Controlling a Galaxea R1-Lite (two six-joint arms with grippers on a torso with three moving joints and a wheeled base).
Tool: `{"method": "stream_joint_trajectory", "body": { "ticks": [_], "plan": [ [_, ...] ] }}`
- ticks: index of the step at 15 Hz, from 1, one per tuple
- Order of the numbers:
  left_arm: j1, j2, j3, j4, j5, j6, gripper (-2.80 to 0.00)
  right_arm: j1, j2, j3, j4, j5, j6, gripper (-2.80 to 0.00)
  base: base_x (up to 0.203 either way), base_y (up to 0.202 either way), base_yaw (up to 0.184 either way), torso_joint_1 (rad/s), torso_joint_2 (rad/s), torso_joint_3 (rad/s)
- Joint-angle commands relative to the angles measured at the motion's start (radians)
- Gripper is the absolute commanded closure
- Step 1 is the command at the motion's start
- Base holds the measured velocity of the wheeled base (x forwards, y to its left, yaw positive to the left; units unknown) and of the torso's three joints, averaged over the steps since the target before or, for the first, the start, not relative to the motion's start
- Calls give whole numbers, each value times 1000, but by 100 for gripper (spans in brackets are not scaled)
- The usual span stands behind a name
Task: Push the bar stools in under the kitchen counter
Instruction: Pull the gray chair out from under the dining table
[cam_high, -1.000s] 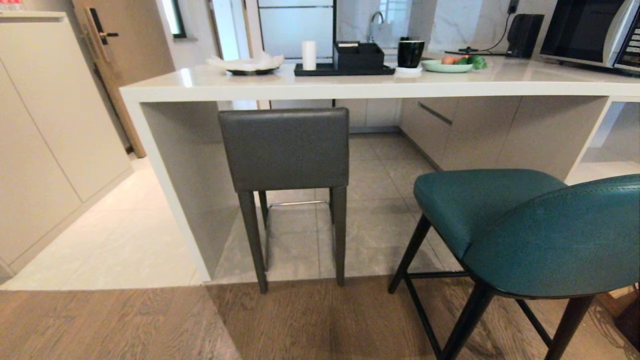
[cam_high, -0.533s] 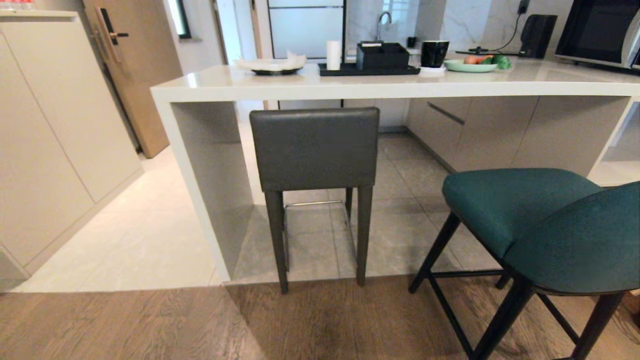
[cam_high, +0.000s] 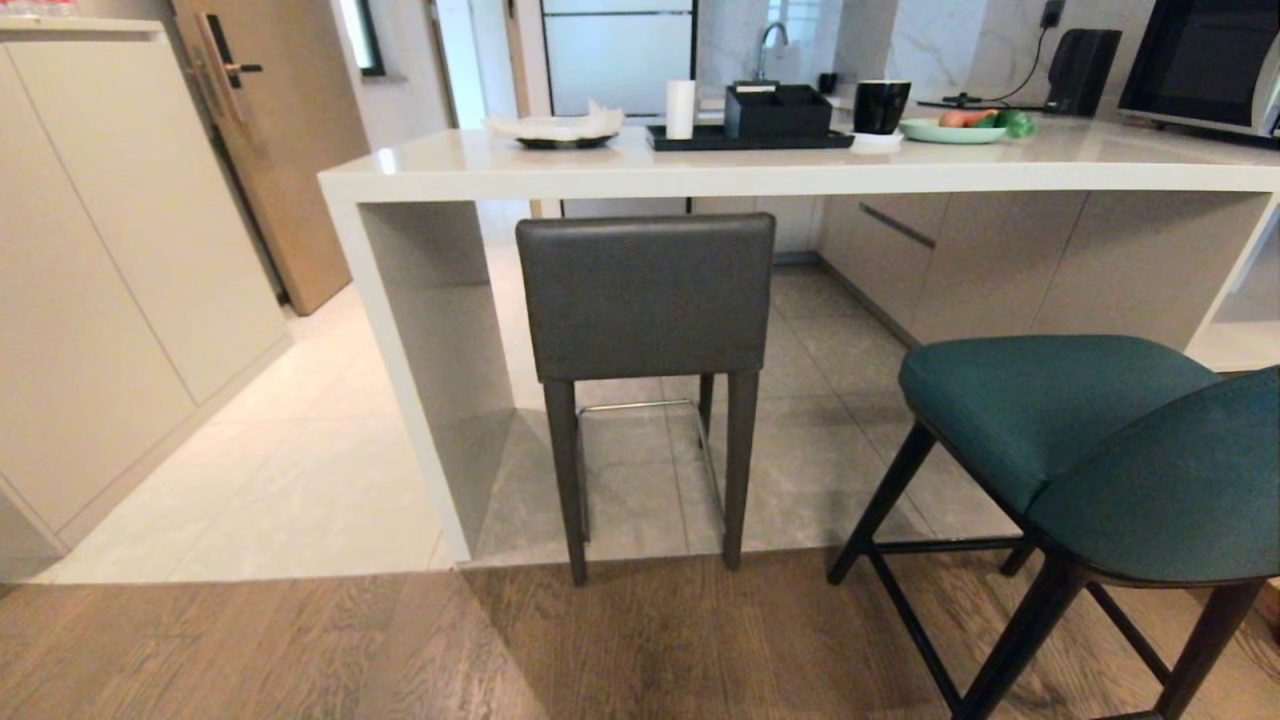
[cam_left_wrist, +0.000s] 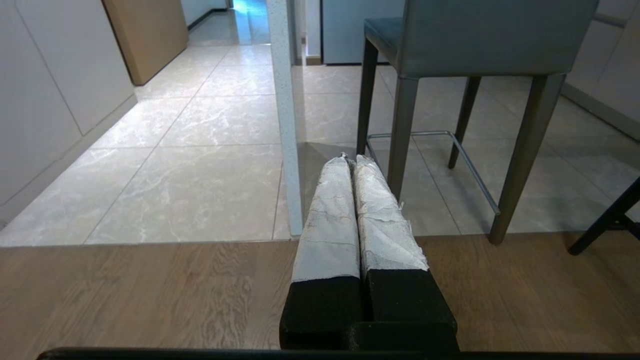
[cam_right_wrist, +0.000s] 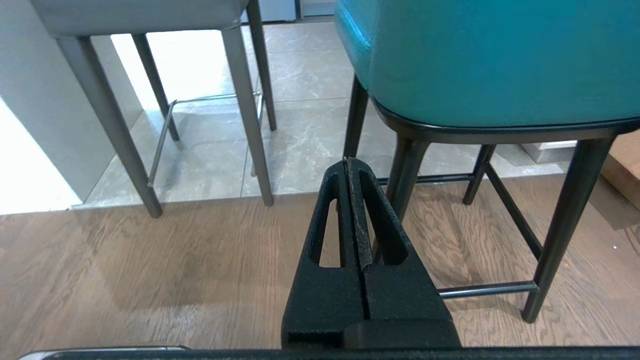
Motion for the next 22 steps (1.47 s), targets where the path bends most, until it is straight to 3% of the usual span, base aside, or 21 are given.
{"method": "stream_joint_trajectory", "body": {
  "ticks": [1, 5, 13, 22],
  "plan": [
    [0, 1, 40, -1, 0, 0, 0, 0, 0, 2, 0, 0, 0, 0, 0, 0, 0, 0, 0, 0],
    [2, 0, 40, -1, 0, -1, 0, 0, 0, 2, 0, 0, 0, 0, 131, 0, 1, 9, 1, 4],
    [0, 2, 40, -2, 0, -3, 0, 0, 0, 2, 0, 0, 0, 0, 0, 0, 0, 0, 0, 0],
    [0, 2, 40, -2, 0, -3, 0, 0, 0, 2, 0, 0, 3, 0, 187, 0, 1, 1, 2, 4]
  ]
}}
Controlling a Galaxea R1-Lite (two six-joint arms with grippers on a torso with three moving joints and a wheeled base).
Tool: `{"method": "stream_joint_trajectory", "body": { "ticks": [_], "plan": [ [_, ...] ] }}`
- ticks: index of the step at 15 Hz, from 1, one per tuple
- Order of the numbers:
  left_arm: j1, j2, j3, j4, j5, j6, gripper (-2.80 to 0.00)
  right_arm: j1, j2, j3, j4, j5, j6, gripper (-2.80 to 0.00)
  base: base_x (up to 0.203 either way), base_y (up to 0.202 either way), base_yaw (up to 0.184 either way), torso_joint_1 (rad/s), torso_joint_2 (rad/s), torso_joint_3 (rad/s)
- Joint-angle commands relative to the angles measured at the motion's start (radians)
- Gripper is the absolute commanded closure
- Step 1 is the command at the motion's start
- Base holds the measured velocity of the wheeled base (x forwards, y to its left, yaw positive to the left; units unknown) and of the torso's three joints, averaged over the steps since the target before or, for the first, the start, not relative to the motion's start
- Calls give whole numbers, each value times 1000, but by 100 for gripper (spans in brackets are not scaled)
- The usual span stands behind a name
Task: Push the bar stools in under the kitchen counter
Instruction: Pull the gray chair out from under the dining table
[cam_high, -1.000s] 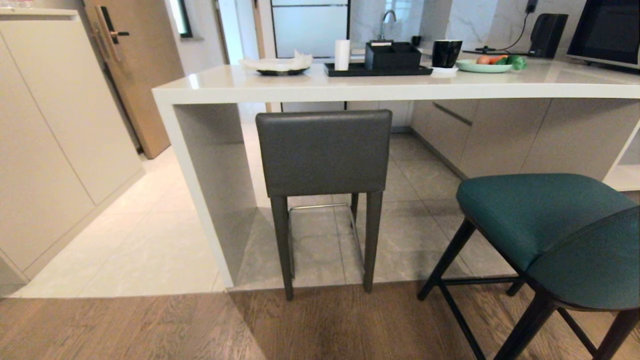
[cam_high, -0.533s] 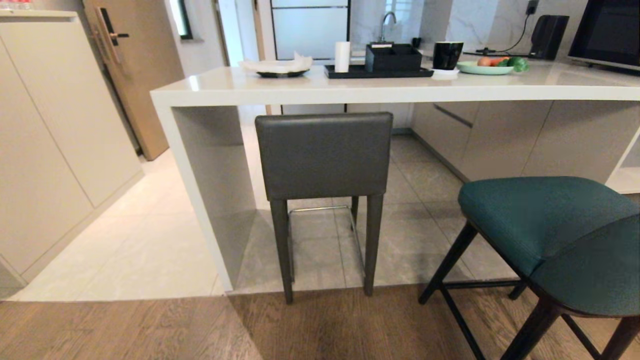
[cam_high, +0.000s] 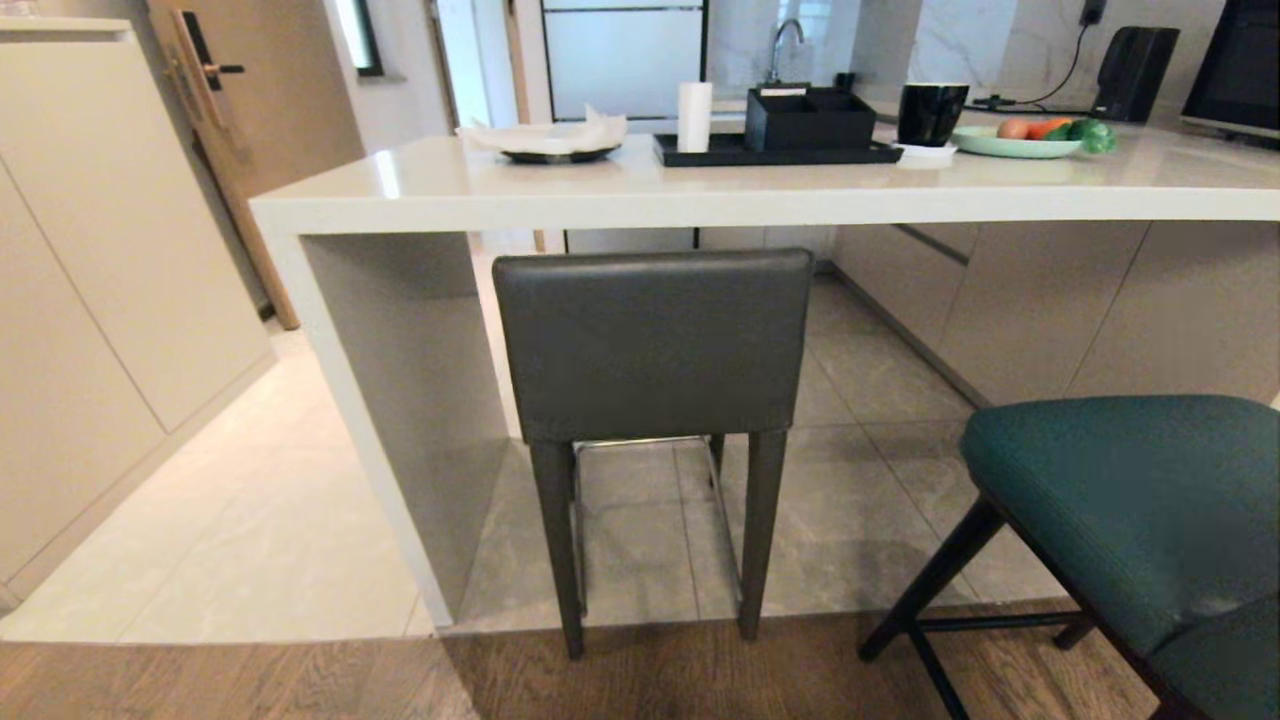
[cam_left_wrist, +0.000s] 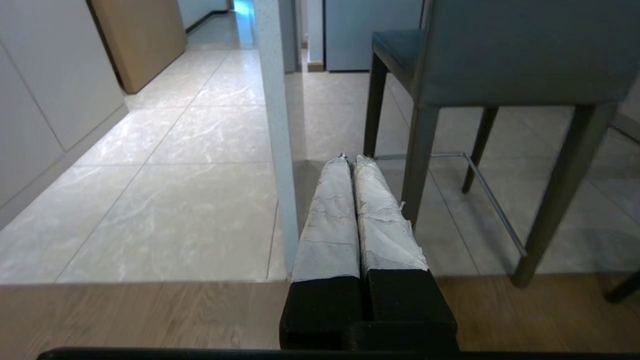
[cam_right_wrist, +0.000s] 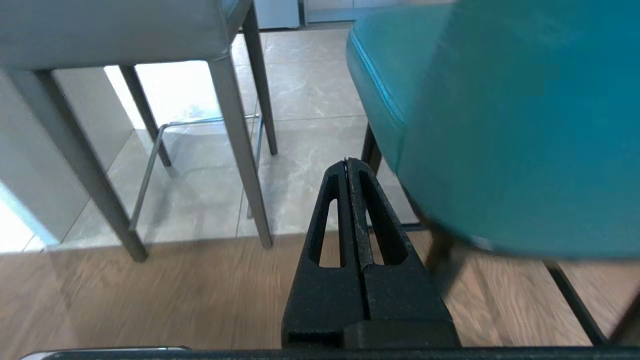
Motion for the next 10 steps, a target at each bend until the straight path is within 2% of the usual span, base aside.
{"method": "stream_joint_trajectory", "body": {
  "ticks": [1, 10],
  "plan": [
    [0, 2, 40, -1, 0, 0, 0, 0, 0, 2, 0, 0, 1, 0, 189, 0, 5, 2, 1, 1],
    [0, 2, 40, -1, 0, 0, 0, 0, 0, 2, 0, 0, 1, 0, 191, 0, 2, 4, 5, 3]
  ]
}}
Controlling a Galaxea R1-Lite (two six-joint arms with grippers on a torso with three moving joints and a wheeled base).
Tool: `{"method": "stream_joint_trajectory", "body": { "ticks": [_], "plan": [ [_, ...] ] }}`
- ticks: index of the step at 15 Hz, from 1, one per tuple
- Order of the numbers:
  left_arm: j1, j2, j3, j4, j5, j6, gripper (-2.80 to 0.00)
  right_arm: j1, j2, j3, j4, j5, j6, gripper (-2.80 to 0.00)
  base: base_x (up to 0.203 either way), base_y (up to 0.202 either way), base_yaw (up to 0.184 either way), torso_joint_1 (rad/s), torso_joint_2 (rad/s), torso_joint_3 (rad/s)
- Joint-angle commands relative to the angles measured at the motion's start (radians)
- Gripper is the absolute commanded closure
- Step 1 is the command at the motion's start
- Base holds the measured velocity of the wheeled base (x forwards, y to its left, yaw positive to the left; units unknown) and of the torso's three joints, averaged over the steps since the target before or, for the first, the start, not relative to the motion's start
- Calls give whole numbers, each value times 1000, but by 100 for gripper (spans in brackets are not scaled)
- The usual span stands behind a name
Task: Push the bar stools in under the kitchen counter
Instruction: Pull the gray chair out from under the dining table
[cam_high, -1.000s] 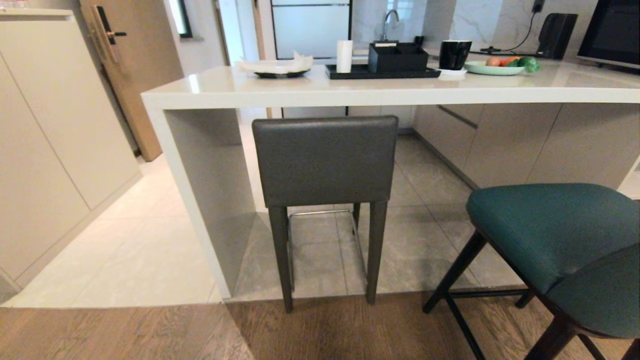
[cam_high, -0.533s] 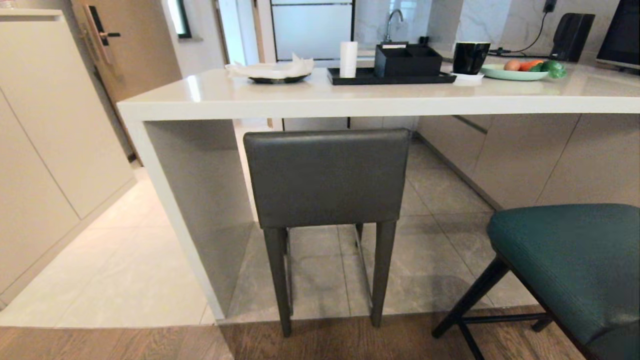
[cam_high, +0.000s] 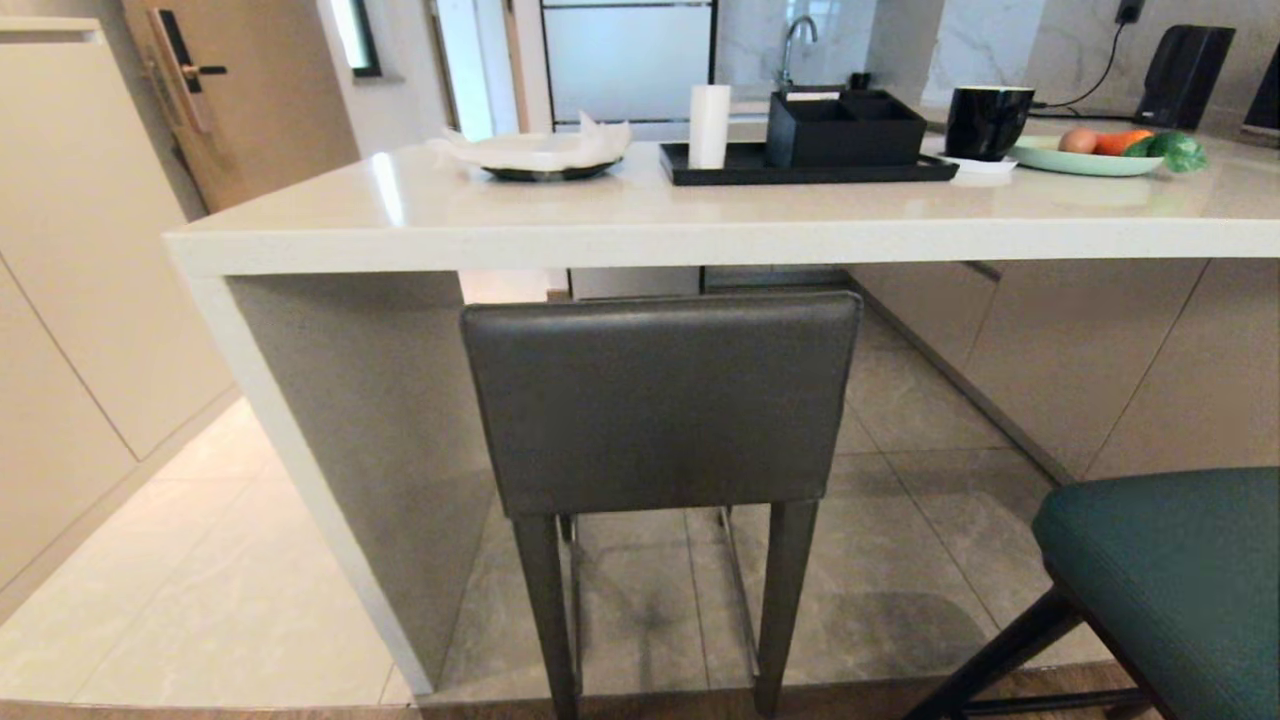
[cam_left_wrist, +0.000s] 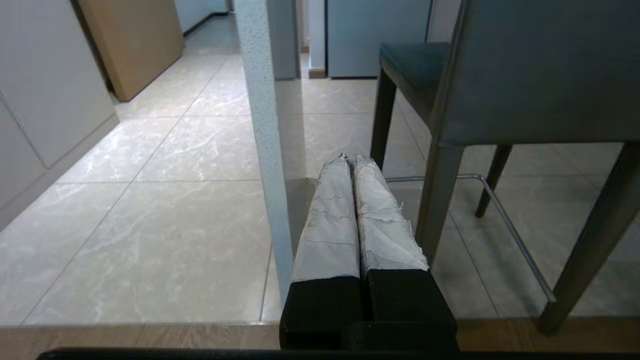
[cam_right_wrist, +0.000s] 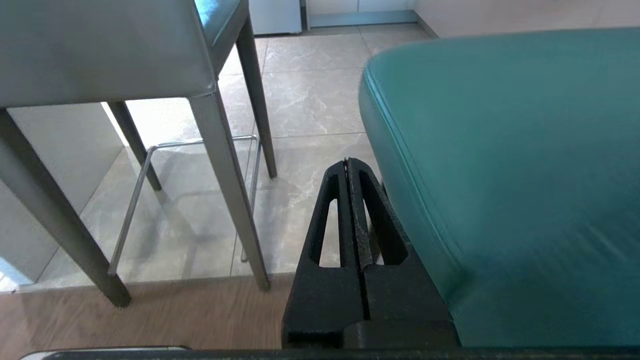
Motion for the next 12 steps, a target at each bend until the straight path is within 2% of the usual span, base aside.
{"method": "stream_joint_trajectory", "body": {
  "ticks": [1, 7, 12],
  "plan": [
    [0, 2, 40, -1, 0, 0, 0, 0, 0, 2, 0, 0, 0, 0, 91, 0, 2, 7, 3, 2],
    [0, 2, 40, -1, 0, 0, 0, 0, 0, 2, 0, 0, 0, 0, 0, 0, 0, 28, -98, -78],
    [0, 2, 40, -1, 0, 0, 0, 0, 0, 2, 0, 0, 0, 0, 0, 0, 0, 5, -15, -12]
  ]
}}
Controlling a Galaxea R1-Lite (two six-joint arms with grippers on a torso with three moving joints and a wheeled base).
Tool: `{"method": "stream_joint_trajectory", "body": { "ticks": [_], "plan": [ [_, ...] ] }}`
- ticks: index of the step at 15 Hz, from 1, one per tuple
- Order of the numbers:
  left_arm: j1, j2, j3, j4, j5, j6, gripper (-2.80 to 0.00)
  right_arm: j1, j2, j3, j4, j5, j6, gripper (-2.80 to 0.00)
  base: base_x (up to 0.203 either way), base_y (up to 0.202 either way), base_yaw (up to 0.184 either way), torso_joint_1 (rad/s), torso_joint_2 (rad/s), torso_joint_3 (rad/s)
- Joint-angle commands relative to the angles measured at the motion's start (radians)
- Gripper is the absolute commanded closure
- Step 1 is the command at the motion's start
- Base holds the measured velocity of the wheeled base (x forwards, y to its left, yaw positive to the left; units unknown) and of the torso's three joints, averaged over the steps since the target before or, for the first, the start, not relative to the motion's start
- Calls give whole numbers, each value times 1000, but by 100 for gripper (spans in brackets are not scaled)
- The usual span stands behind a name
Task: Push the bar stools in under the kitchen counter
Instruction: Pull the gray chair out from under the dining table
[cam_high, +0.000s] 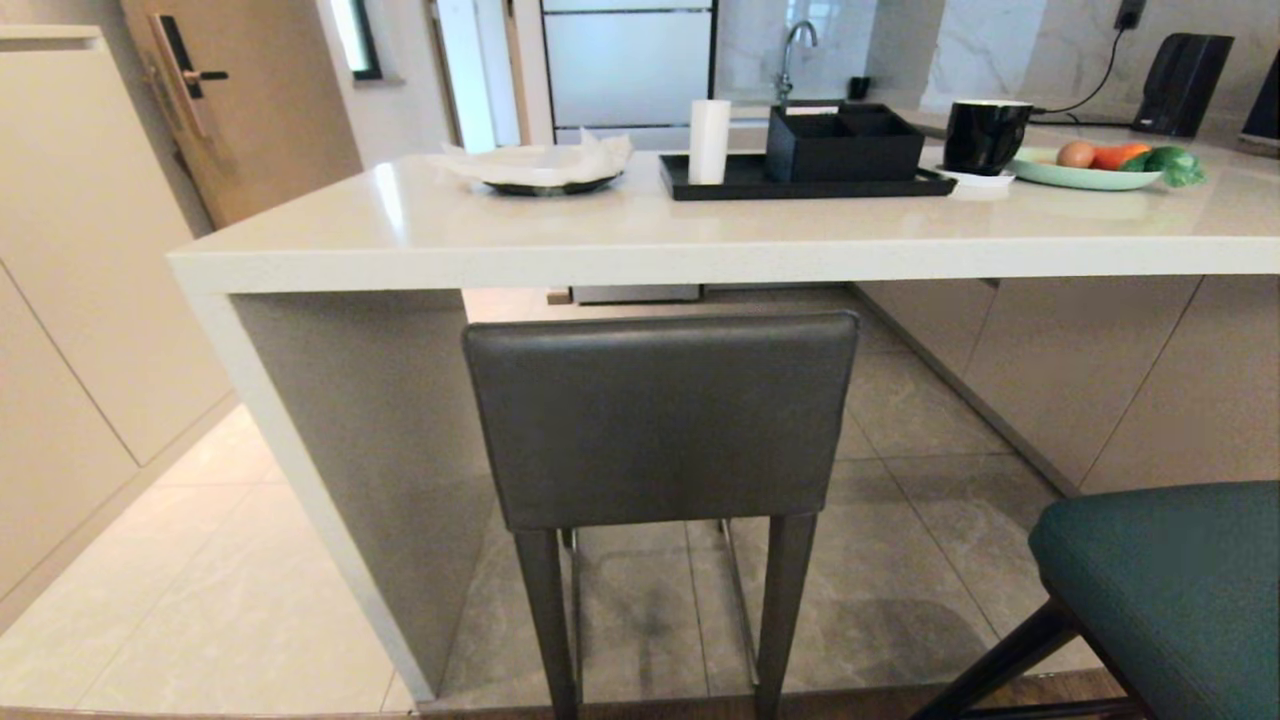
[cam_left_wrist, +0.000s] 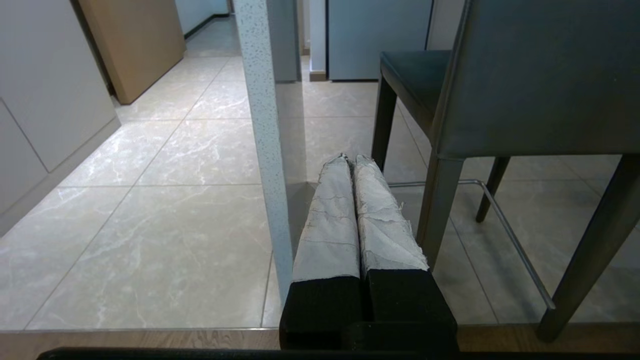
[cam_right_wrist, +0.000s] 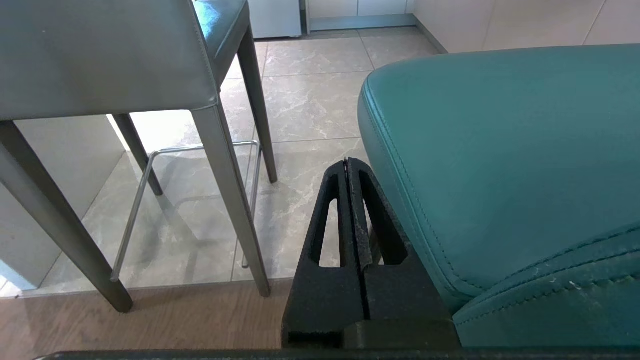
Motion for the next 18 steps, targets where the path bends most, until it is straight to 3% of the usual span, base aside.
{"method": "stream_joint_trajectory", "body": {
  "ticks": [1, 18],
  "plan": [
    [0, 2, 40, -1, 0, 0, 0, 0, 0, 2, 0, 0, 0, 0, 0, 0, 0, 0, 0, 0],
    [0, 2, 40, -1, 0, 0, 0, 0, 0, 2, 0, 0, 0, 0, 0, 0, 0, 0, 0, 0]
  ]
}}
